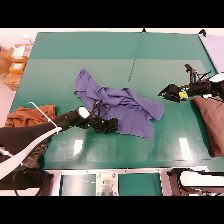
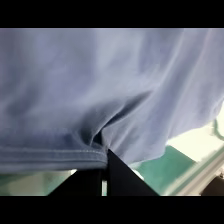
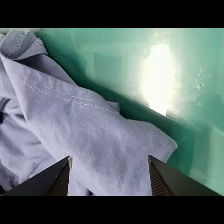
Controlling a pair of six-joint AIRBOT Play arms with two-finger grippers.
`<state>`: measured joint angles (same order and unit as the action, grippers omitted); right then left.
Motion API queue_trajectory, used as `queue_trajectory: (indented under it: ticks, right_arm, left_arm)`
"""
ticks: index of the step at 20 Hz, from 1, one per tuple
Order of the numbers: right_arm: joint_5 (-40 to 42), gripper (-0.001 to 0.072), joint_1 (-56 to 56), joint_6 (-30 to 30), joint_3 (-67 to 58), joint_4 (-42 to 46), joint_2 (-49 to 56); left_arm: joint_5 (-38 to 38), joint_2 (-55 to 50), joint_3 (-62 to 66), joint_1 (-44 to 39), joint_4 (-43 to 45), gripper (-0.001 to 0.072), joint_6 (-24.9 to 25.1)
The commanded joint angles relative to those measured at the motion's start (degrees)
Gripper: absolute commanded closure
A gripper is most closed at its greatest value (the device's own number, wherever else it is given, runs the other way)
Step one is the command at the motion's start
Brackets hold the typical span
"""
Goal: Fold the shirts.
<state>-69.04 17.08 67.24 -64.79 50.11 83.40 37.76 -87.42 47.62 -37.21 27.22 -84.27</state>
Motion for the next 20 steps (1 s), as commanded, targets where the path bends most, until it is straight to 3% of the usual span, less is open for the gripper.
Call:
queue_trajectory:
  ticks: [1,5,7,10,14,16,20]
  right_arm:
    - [-0.1,0.0157,-0.1,0.0,0.0,-0.1,0.0]
    - [-2.2,0.0157,-0.1,0.0,0.1,-0.1,0.0]
    - [-2.6,0.0157,-0.4,0.0,1.2,-0.5,0.0]
    - [-3.8,0.0157,-0.9,0.7,7.4,-0.5,0.0]
    - [-7.6,0.0157,-0.8,6.3,22.0,-1.0,-0.7]
    - [-7.5,0.0157,-2.4,5.6,29.9,-5.3,-1.3]
    - [0.4,0.0157,-10.7,3.6,37.4,-12.8,-1.2]
  left_arm:
    - [7.3,0.6,0.3,2.2,3.1,0.0678,2.0]
    - [24.2,9.0,0.3,14.3,32.1,0.0678,-8.4]
    - [30.2,13.6,0.3,21.4,43.0,0.0678,-9.7]
    - [31.4,14.9,0.2,28.3,42.8,0.0678,-5.4]
    - [27.6,14.9,0.2,28.6,41.0,0.0678,-2.6]
    - [27.6,14.9,0.2,28.6,40.9,0.0677,-2.6]
    - [27.4,14.9,0.2,28.6,40.8,0.0677,-2.2]
